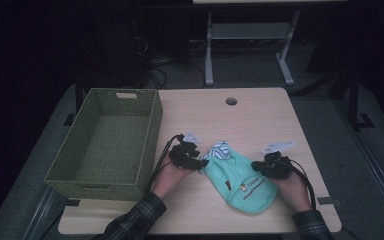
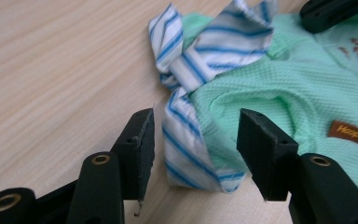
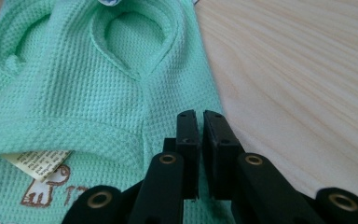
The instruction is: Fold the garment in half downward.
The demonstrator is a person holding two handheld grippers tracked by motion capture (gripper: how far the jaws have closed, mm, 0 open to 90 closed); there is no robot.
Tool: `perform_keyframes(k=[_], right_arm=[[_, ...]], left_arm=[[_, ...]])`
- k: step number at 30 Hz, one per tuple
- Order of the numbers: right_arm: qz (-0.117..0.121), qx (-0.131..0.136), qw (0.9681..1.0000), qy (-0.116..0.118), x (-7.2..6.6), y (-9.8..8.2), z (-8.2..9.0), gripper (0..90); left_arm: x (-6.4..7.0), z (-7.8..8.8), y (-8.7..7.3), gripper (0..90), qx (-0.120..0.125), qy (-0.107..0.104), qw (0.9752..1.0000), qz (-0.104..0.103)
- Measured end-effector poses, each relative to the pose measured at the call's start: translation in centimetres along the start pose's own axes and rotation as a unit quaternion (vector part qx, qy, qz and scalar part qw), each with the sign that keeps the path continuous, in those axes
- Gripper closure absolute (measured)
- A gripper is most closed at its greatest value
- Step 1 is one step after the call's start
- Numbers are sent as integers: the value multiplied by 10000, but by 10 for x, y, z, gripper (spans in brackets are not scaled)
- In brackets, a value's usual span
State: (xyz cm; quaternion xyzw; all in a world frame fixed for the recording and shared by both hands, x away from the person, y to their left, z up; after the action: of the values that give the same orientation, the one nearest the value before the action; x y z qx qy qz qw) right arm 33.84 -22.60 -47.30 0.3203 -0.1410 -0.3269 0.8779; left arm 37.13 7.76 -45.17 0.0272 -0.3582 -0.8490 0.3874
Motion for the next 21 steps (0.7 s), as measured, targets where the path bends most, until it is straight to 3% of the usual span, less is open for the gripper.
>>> perform_keyframes(k=[5,14,21], right_arm=[[1,-5,10000,11,0,0,0,842],[-9,-24,10000,-8,-1,0,0,856],[-21,402,9991,166,-10,9,11,898]], left_arm=[[-2,-8,-2,463,-96,-26,10000,-4],[1,-16,-6,518,-271,159,9992,-264],[3,-16,-7,564,-279,313,9984,-383]])
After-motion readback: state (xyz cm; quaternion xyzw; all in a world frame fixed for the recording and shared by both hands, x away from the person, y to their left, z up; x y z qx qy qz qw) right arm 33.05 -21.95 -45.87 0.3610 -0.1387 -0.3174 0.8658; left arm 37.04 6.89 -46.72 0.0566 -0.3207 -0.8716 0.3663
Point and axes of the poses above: each handheld gripper's, and its own axes: z roughly backward along the jaws, y roughly out of its top, x roughly to its right, the point moved 1 cm from there along -z, roughly forward along the jaws, and after that the axes turned 9 degrees about z, right-handed, at the moved point
